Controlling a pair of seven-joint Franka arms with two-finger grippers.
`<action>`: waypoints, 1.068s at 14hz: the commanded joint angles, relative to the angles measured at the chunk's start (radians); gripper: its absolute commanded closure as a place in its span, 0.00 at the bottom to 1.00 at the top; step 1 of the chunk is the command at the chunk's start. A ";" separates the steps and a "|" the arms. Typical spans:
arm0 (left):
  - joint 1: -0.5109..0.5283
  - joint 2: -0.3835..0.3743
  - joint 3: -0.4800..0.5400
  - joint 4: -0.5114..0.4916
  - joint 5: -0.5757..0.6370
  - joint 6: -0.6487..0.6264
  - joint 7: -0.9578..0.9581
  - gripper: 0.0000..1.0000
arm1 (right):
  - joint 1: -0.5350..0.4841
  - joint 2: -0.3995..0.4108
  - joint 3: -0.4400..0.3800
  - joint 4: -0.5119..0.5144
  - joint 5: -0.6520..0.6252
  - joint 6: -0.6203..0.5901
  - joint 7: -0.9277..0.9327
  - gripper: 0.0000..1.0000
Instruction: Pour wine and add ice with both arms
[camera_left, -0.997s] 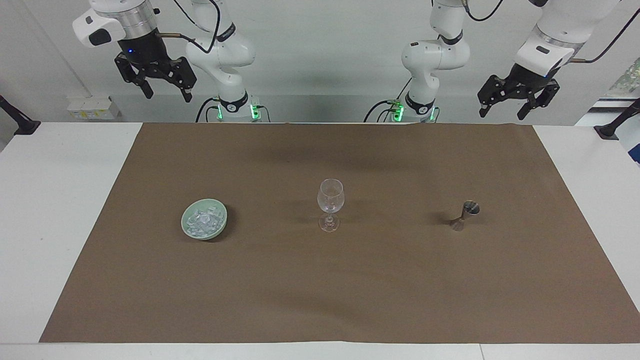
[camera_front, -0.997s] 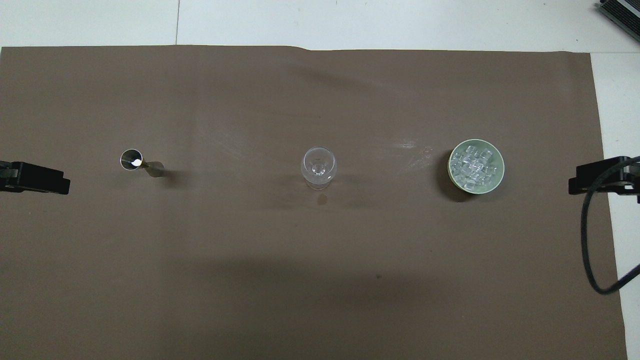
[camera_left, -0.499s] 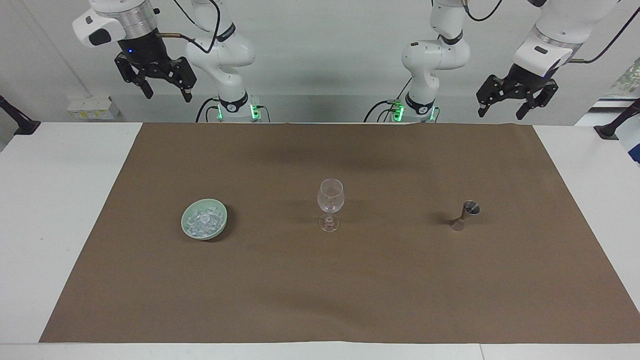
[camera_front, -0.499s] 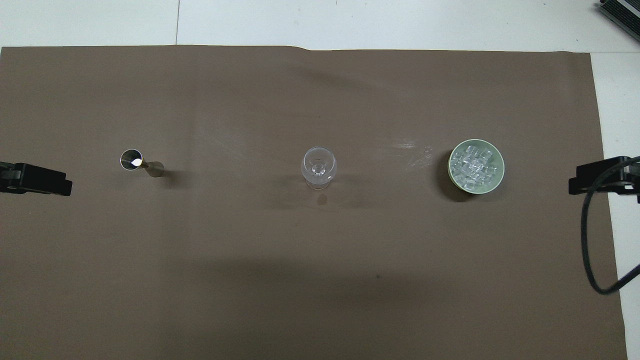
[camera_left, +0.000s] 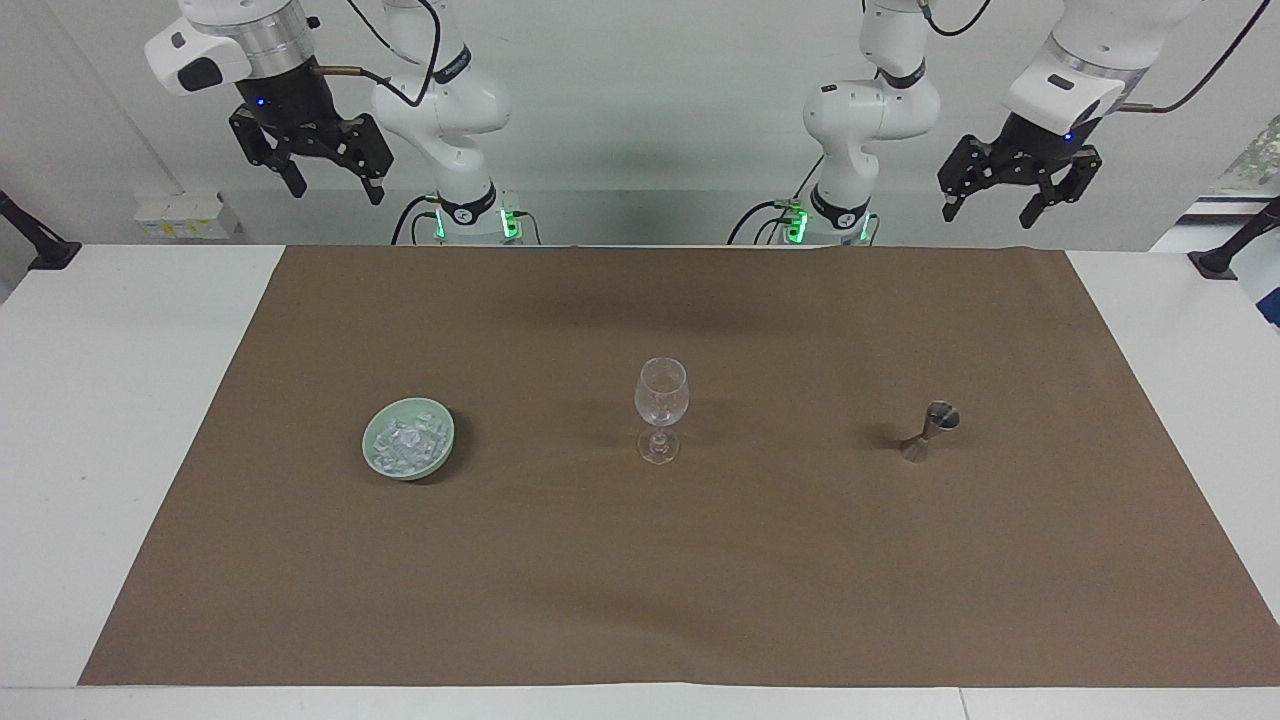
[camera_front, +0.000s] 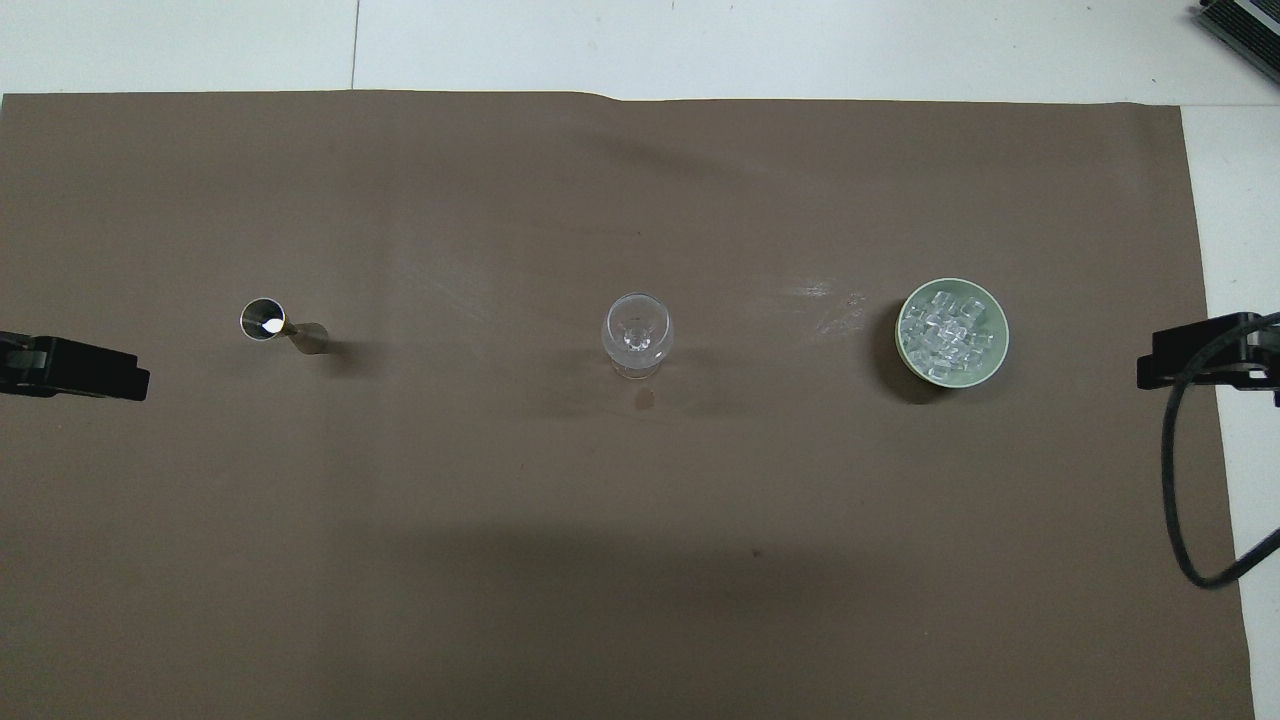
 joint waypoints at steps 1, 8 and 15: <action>-0.002 -0.007 0.009 0.025 -0.008 -0.032 0.004 0.00 | -0.010 -0.008 0.004 -0.008 0.000 0.016 -0.022 0.00; 0.011 -0.007 0.021 0.028 0.001 -0.072 0.014 0.00 | -0.010 -0.008 0.004 -0.008 0.001 0.016 -0.022 0.00; 0.015 0.007 0.042 0.026 -0.013 -0.067 0.004 0.00 | -0.010 -0.008 0.004 -0.008 0.001 0.016 -0.022 0.00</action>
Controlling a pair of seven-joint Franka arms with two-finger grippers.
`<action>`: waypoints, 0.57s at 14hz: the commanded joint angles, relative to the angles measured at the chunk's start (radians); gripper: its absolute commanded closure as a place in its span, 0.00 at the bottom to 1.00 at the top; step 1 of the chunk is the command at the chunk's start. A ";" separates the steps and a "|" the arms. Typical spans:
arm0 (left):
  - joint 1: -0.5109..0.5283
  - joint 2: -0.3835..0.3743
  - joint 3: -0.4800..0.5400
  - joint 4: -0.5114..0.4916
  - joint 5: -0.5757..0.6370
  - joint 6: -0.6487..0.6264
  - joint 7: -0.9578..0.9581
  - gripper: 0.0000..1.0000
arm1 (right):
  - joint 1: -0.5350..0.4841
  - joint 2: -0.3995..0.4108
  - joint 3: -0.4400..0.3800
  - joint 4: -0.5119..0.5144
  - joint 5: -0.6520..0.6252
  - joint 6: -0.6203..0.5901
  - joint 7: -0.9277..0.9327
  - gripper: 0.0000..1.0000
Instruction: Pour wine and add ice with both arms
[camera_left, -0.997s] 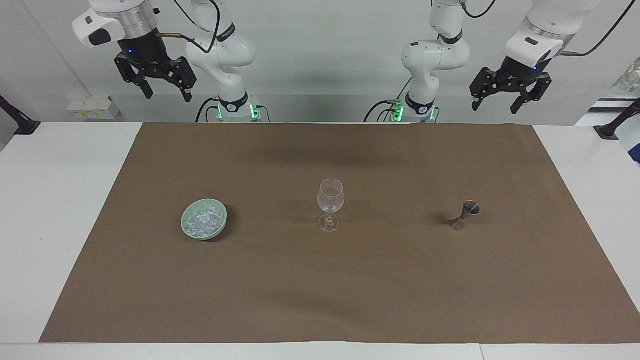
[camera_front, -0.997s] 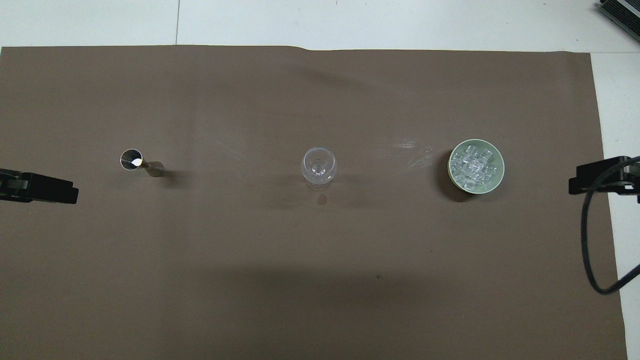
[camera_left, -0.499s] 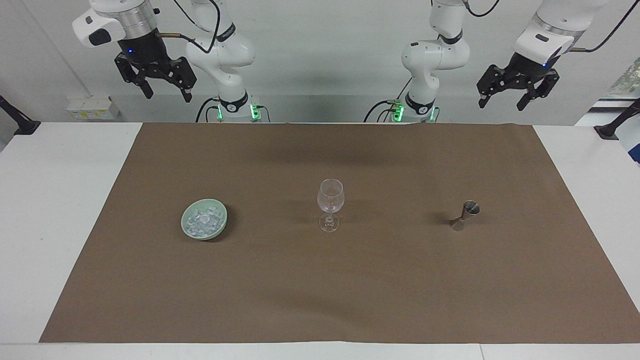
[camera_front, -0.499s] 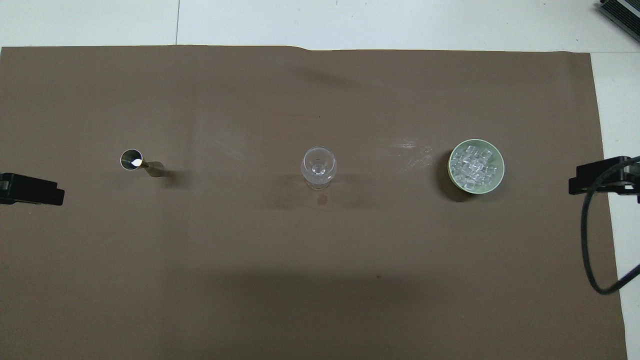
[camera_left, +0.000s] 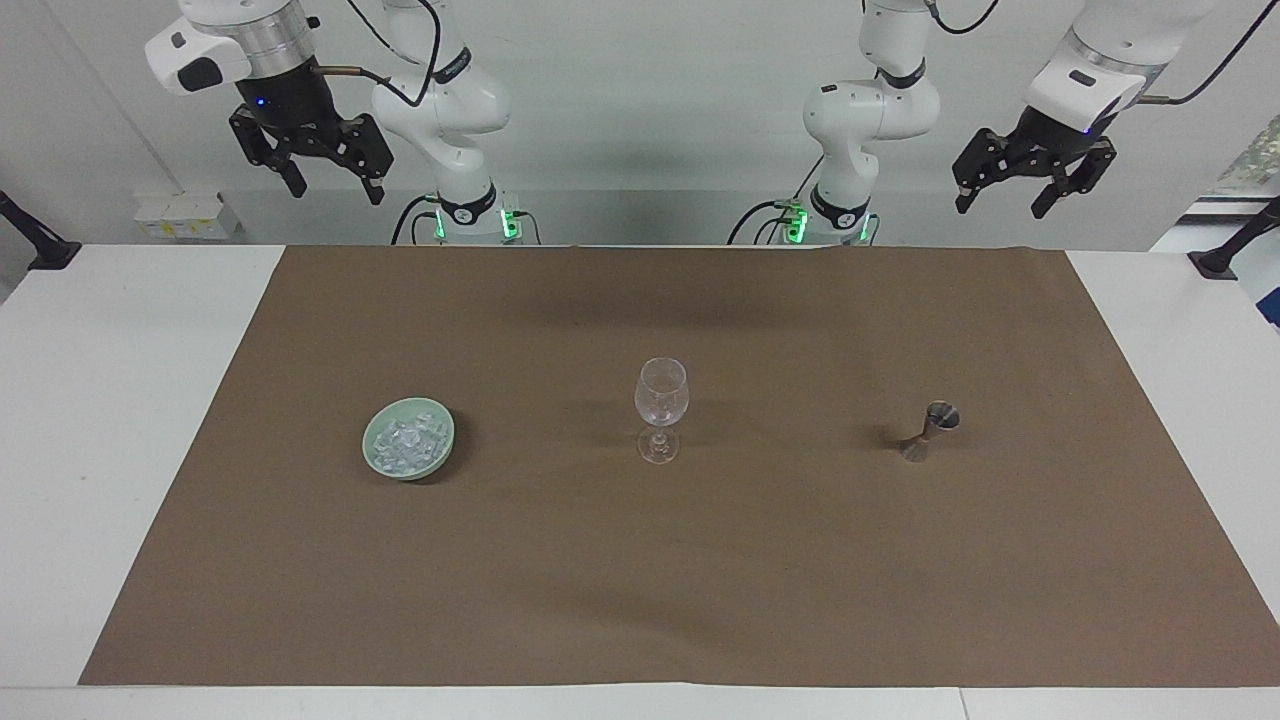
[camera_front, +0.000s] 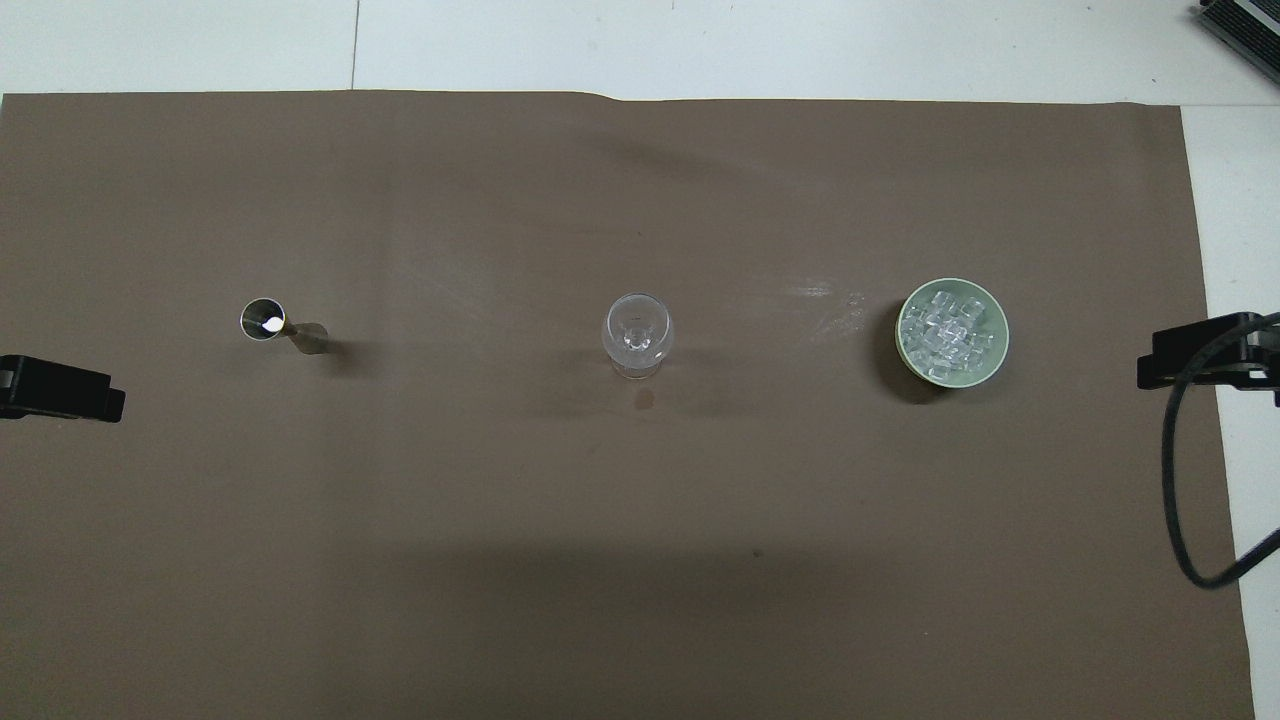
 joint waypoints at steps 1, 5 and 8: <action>0.013 0.015 0.013 0.011 -0.013 -0.016 0.001 0.00 | -0.010 -0.008 0.004 -0.008 0.001 0.016 -0.022 0.00; 0.039 0.064 0.014 0.010 -0.042 0.007 -0.067 0.00 | -0.010 -0.008 0.004 -0.008 0.001 0.016 -0.022 0.00; 0.046 0.094 0.014 0.011 -0.047 0.008 -0.152 0.00 | -0.010 -0.008 0.004 -0.008 0.001 0.016 -0.022 0.00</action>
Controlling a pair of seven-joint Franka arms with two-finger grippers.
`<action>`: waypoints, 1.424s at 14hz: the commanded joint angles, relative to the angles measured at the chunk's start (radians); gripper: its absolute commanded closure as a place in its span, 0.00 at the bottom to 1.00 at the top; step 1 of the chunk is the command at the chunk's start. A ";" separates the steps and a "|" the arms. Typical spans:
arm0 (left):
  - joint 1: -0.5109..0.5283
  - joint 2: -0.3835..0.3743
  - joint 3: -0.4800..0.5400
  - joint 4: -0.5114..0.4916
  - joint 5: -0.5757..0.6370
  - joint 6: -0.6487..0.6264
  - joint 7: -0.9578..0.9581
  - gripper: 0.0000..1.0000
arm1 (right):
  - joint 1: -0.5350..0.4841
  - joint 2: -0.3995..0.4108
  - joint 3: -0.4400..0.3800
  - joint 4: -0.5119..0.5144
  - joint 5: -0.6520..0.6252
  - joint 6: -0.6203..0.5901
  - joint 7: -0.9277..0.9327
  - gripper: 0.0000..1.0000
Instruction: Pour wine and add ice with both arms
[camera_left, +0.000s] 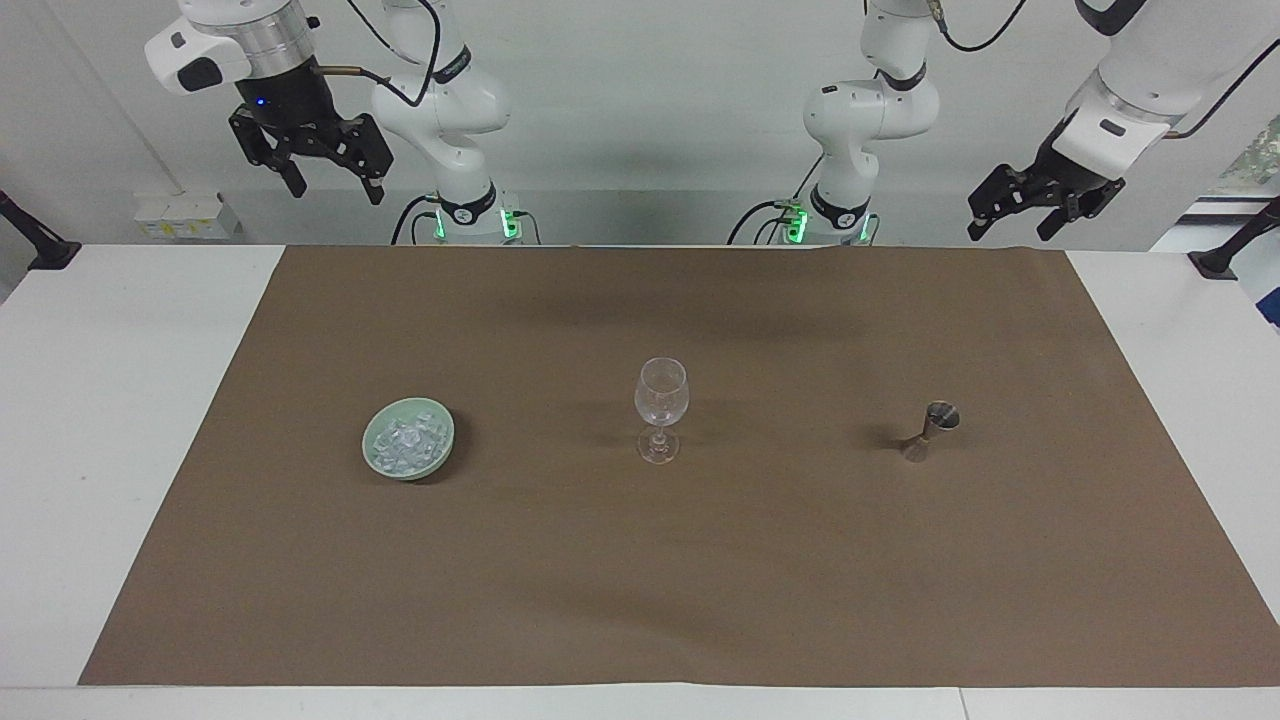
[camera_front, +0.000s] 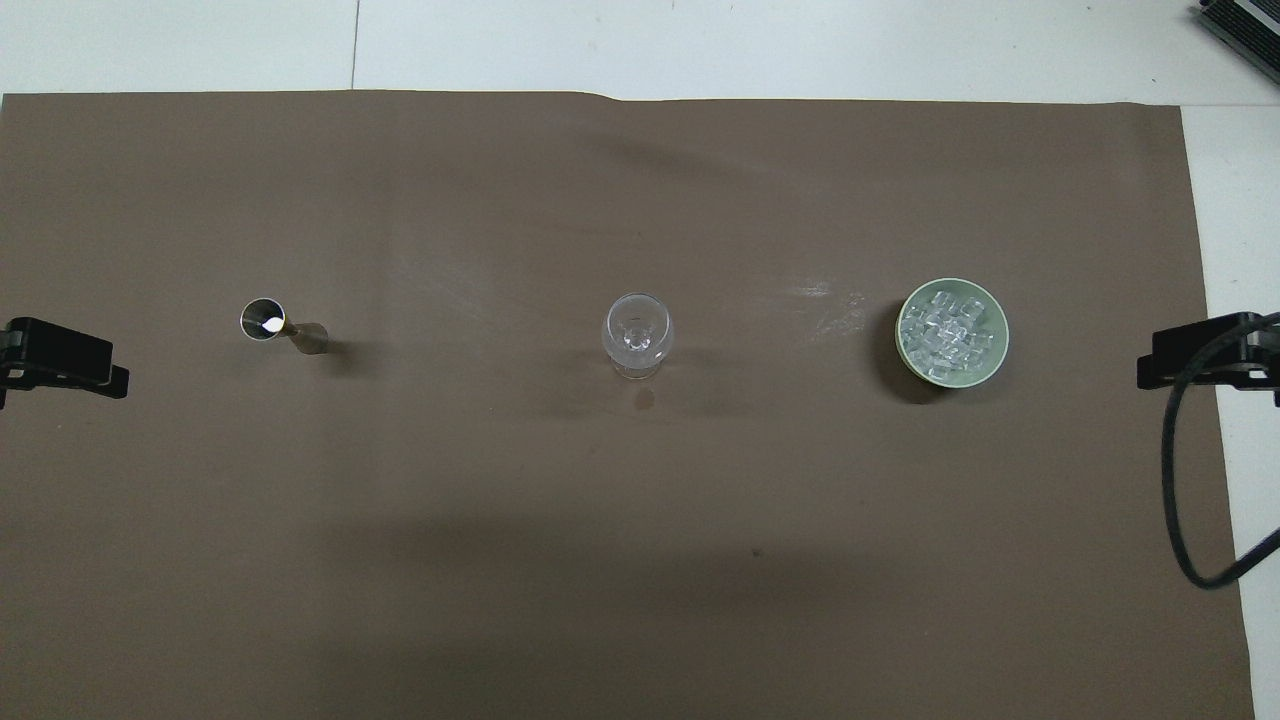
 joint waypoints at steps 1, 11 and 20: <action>0.014 0.029 -0.004 0.012 -0.017 0.006 -0.050 0.00 | -0.010 -0.008 0.004 -0.008 0.001 0.016 -0.022 0.00; 0.002 0.129 0.047 0.012 -0.072 0.032 -0.240 0.00 | -0.010 -0.008 0.004 -0.008 0.000 0.016 -0.022 0.00; 0.015 0.190 0.140 0.012 -0.254 0.029 -0.524 0.00 | -0.010 -0.008 0.004 -0.008 0.000 0.016 -0.022 0.00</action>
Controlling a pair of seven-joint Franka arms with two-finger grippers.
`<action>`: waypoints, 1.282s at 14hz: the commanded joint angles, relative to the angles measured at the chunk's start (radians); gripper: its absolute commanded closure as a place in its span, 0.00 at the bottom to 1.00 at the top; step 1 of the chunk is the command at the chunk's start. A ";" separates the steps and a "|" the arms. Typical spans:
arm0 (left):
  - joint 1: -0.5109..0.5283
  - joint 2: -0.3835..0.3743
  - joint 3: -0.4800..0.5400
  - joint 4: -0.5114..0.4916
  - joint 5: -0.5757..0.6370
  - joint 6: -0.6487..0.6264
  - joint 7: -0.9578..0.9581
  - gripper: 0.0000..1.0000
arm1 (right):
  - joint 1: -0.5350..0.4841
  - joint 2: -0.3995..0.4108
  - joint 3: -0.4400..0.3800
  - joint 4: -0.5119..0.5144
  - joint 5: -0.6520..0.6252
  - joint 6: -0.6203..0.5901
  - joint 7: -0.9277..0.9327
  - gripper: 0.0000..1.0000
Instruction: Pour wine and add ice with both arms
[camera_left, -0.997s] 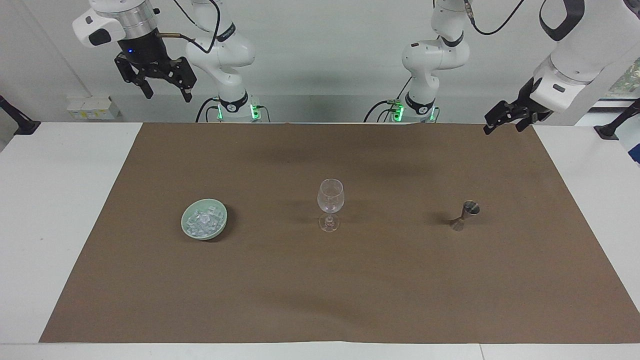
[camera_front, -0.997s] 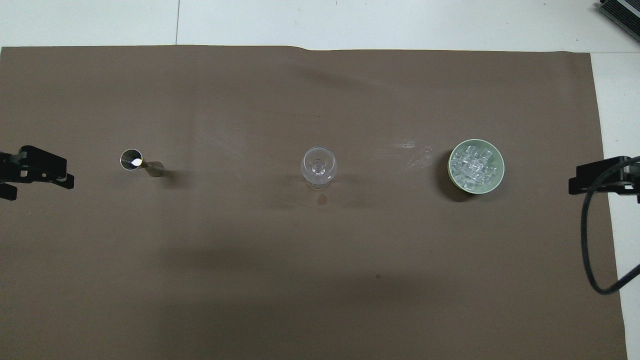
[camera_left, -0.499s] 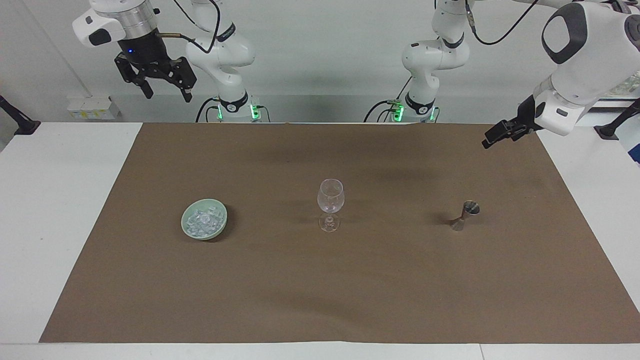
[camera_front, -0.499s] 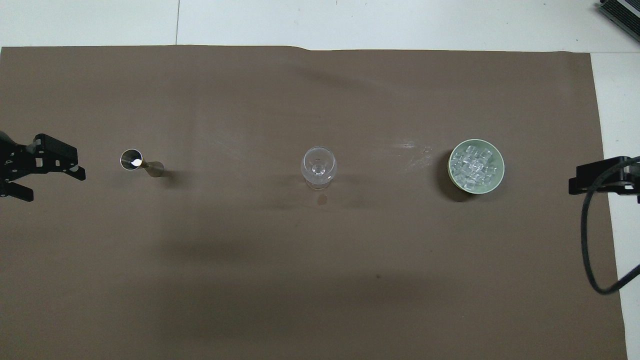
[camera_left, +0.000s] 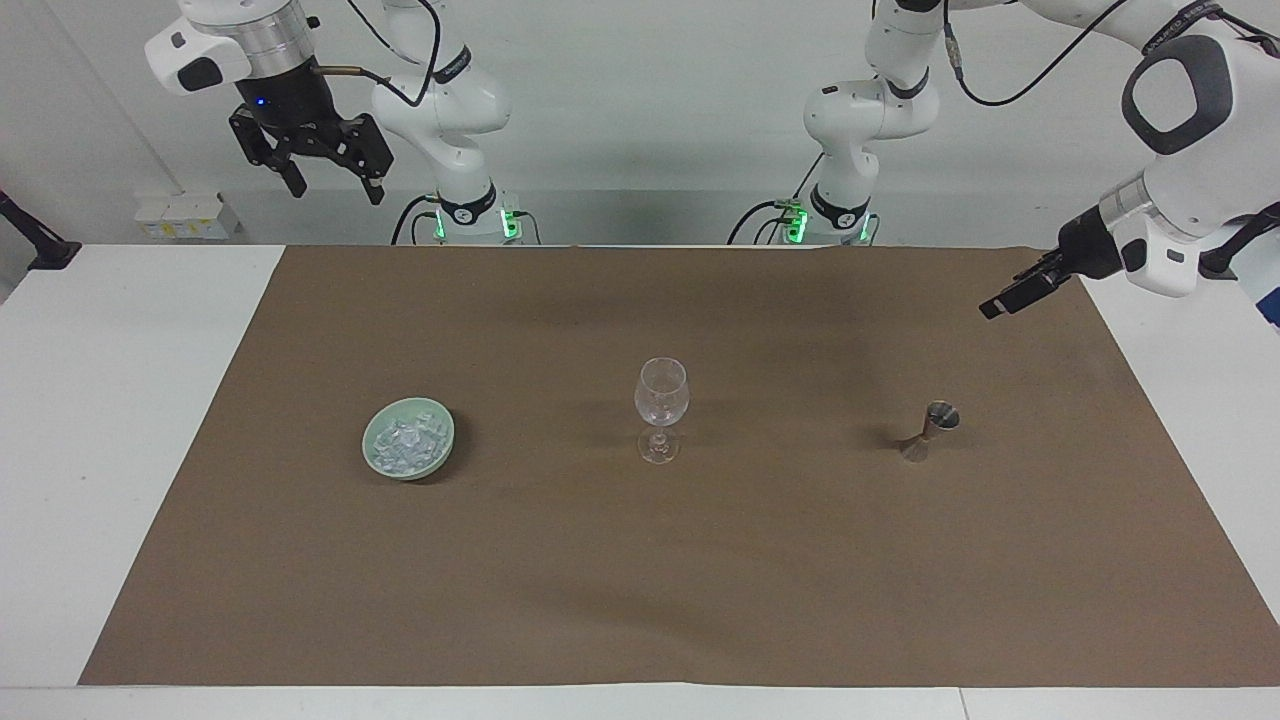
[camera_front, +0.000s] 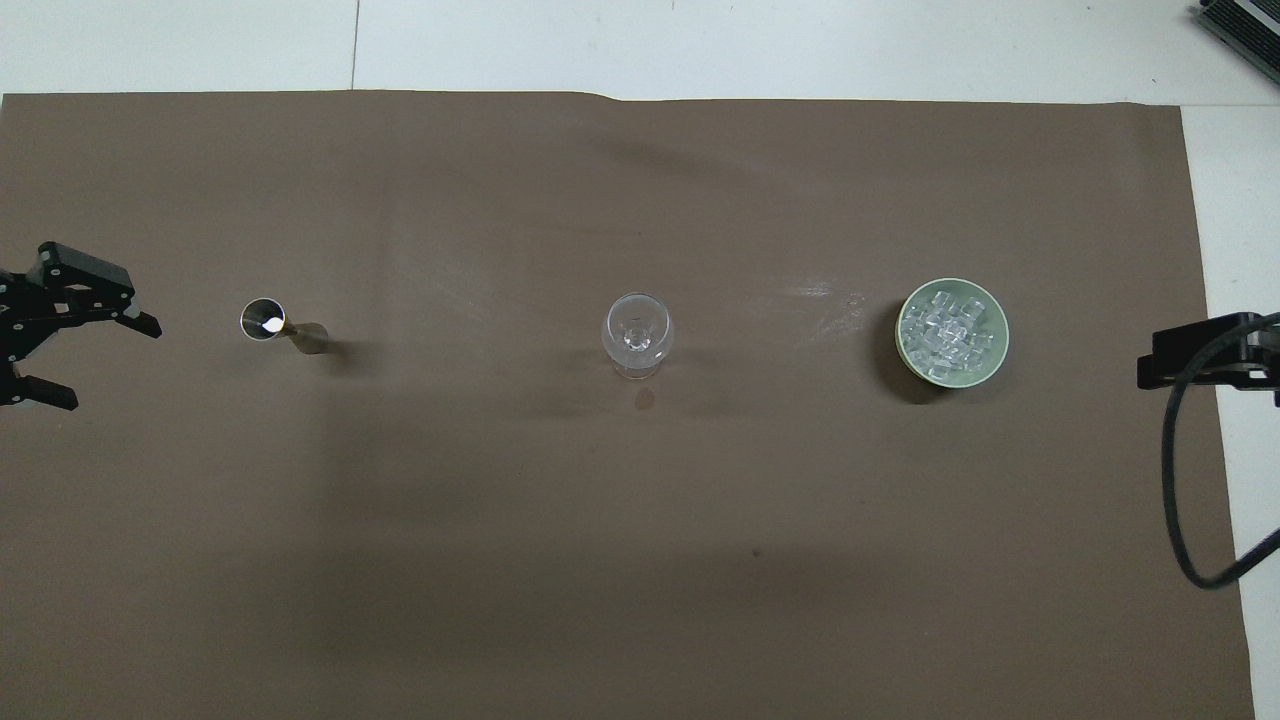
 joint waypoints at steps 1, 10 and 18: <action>0.000 0.034 0.039 0.012 -0.086 0.001 -0.075 0.00 | -0.010 -0.008 0.004 -0.009 0.001 0.016 -0.022 0.00; 0.000 0.129 0.138 0.005 -0.315 -0.005 -0.301 0.00 | -0.010 -0.007 0.004 -0.009 0.000 0.016 -0.022 0.00; 0.026 0.243 0.220 0.008 -0.497 -0.006 -0.384 0.00 | -0.010 -0.008 0.004 -0.009 0.001 0.016 -0.022 0.00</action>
